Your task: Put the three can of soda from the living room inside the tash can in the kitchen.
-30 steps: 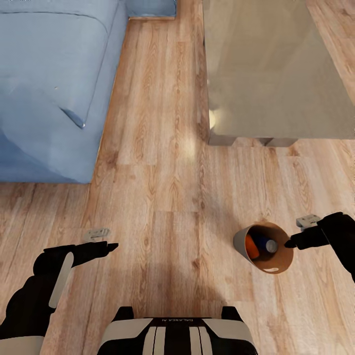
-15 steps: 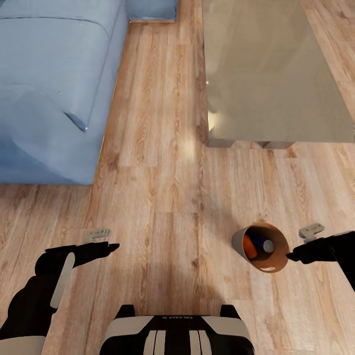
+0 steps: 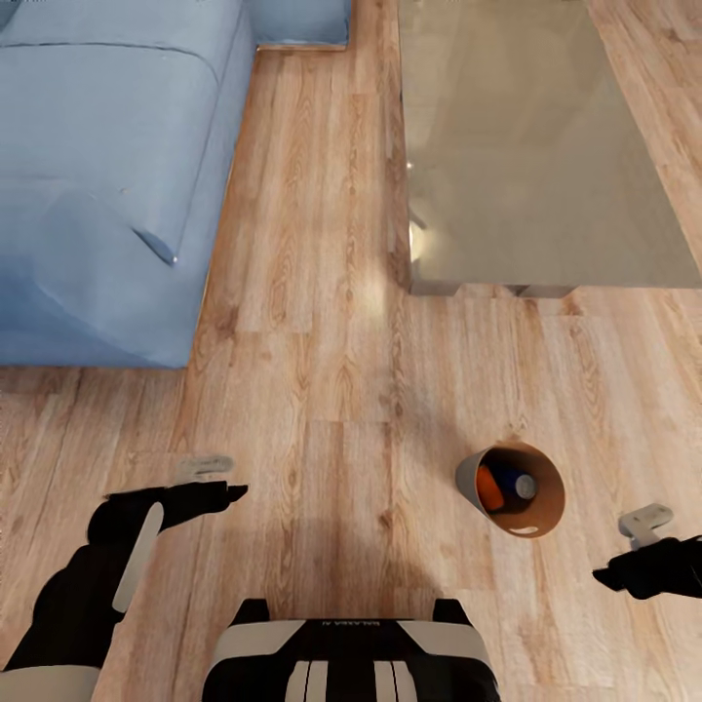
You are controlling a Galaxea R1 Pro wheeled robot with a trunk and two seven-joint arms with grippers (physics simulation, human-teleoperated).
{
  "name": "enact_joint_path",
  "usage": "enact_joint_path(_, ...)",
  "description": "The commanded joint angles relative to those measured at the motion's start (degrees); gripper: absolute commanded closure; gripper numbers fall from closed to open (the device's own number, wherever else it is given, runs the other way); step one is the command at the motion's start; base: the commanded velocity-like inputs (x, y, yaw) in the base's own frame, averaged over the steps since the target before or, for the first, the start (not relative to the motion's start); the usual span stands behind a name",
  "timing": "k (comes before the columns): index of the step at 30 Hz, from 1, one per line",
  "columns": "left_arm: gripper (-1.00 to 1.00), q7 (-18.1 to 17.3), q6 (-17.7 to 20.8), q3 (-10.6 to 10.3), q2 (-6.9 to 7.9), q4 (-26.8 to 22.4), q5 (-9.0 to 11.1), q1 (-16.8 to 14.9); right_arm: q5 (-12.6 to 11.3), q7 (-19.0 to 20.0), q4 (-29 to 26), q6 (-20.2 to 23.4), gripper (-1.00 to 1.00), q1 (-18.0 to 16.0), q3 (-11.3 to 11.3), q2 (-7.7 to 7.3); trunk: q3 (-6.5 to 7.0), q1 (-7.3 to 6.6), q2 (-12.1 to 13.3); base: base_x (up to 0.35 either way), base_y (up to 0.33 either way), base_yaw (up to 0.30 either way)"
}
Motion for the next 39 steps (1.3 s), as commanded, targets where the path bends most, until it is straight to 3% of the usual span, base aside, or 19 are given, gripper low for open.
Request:
enact_joint_path(1, -1.0, 0.4, -0.7, -0.6, -0.01, 0.2, 0.0, 0.0, -0.1, 0.0, 0.0, 0.0, -1.0, 0.7, -0.1, 0.25, 0.19, -0.22, 0.4, 0.0, 0.0, 0.0)
enact_joint_path(5, -1.0, 4.7, -5.6, -3.8, -0.02, 1.8, -0.4, 0.1, -0.2, 0.2, -0.1, -0.2, -1.0, 3.9, -3.4, 3.33, 0.9, -1.1, 2.0, 0.0, 0.0, 0.0)
enact_joint_path(8, -1.0, 7.2, -8.2, -7.2, 0.01, 4.1, -0.8, 0.1, -0.3, 0.2, -0.1, -4.7, -1.0, 6.2, -7.3, 6.22, 1.44, -1.76, 3.2, 0.0, 0.0, 0.0)
enact_joint_path(10, -1.0, 8.8, -10.9, -11.2, 0.03, 7.5, -1.0, 0.1, -0.3, -0.2, -0.1, -11.6, -1.0, 8.3, -11.7, 10.03, 1.8, -2.2, 4.0, 0.0, 0.0, 0.0)
enact_joint_path(11, -1.0, 9.4, -12.9, -13.3, 0.03, 10.1, -1.1, 0.1, -0.2, -0.4, -0.1, -16.7, -1.0, 9.5, -15.1, 12.84, 1.98, -2.42, 4.4, 0.0, 0.0, 0.0)
enact_joint_path(17, -1.0, 10.2, -19.1, -16.4, 0.11, 18.2, -1.1, 0.3, -0.2, -0.2, 0.1, -31.1, -1.0, 13.6, -26.2, 20.23, 3.06, -3.74, 6.8, 0.0, 0.0, 0.0)
enact_joint_path(19, -1.0, 10.5, -23.5, -16.9, 0.42, 22.8, -1.1, 0.7, -0.1, -0.3, 1.0, -37.3, -1.0, 14.7, -30.1, 23.23, 3.42, -4.18, 7.6, 0.0, 0.0, 0.0)
enact_joint_path(20, -1.0, 12.6, -31.8, -17.1, 0.71, 30.5, -1.1, 2.4, -0.2, -0.4, 5.5, -46.7, -1.0, 15.7, -34.3, 25.77, 3.6, -4.4, 8.0, 0.0, 0.0, 0.0)
enact_joint_path(21, -1.0, 14.7, -39.6, -17.2, 0.81, 37.9, -1.1, 4.7, -0.2, -0.5, 9.7, -52.9, -1.0, 16.1, -37.6, 26.54, 3.78, -4.62, 8.4, 0.0, 0.0, 0.0)
enact_joint_path(22, -1.0, 15.5, -42.5, -17.1, 0.83, 40.7, -1.1, 5.5, -0.2, -0.5, 11.1, -54.7, -1.0, 16.2, -38.7, 26.63, 3.96, -4.84, 8.8, 0.0, 0.0, 0.0)
enact_joint_path(23, -1.0, 17.1, -52.1, -16.9, 1.02, 50.2, -0.9, 6.9, -0.4, -0.5, 15.6, -59.7, -1.0, 16.3, -41.1, 26.78, 4.14, -5.06, 9.2, 0.0, 0.0, 0.0)
enact_joint_path(26, -1.0, 18.1, -61.9, -16.7, 1.62, 60.1, -0.6, 7.7, -0.5, -0.6, 19.2, -64.1, -1.0, 16.4, -42.4, 27.01, 4.67, -5.72, 10.4, 0.0, 0.0, 0.0)
enact_joint_path(27, -1.0, 18.4, -67.6, -16.6, 1.99, 65.2, -0.5, 8.0, -0.5, -0.6, 21.2, -66.5, -1.0, 16.4, -43.0, 27.22, 4.85, -5.94, 10.8, 0.0, 0.0, 0.0)
enact_joint_path(32, -1.0, 18.7, -79.9, -16.5, 4.34, 72.4, -0.4, 9.5, -0.6, -0.6, 26.8, -70.5, -1.0, 16.5, -45.7, 27.53, 5.75, -7.03, 12.8, 0.0, 0.0, 0.0)
enact_joint_path(33, -1.0, 18.5, -84.7, -16.6, 5.66, 73.7, -0.3, 12.1, -0.6, -0.6, 29.8, -71.5, -1.0, 16.5, -46.8, 27.33, 5.93, -7.25, 13.2, 0.0, 0.0, 0.0)
enact_joint_path(34, -1.0, 18.5, -86.2, -16.6, 5.94, 73.9, -0.3, 13.2, -0.6, -0.6, 31.0, -72.1, -1.0, 16.5, -47.1, 27.23, 6.11, -7.47, 13.7, 0.0, 0.0, 0.0)
enact_joint_path(35, -1.0, 18.4, -91.0, -16.6, 6.48, 74.4, -0.3, 16.6, -0.6, -0.9, 34.9, -74.4, -1.0, 16.5, -47.6, 26.95, 6.29, -7.69, 14.1, 0.0, 0.0, 0.0)
enact_joint_path(38, -1.0, 18.3, -97.2, -16.6, 6.78, 74.7, -0.3, 20.9, -0.6, -2.5, 39.5, -77.1, -1.0, 16.5, -48.0, 26.7, 6.83, -8.35, 15.3, 0.0, 0.0, 0.0)
enact_joint_path(39, -1.0, 18.3, -101.7, -16.6, 6.92, 74.9, -0.3, 24.3, -0.6, -4.1, 42.5, -78.5, -1.0, 16.5, -48.3, 26.61, 7.01, -8.57, 15.7, 0.0, 0.0, 0.0)
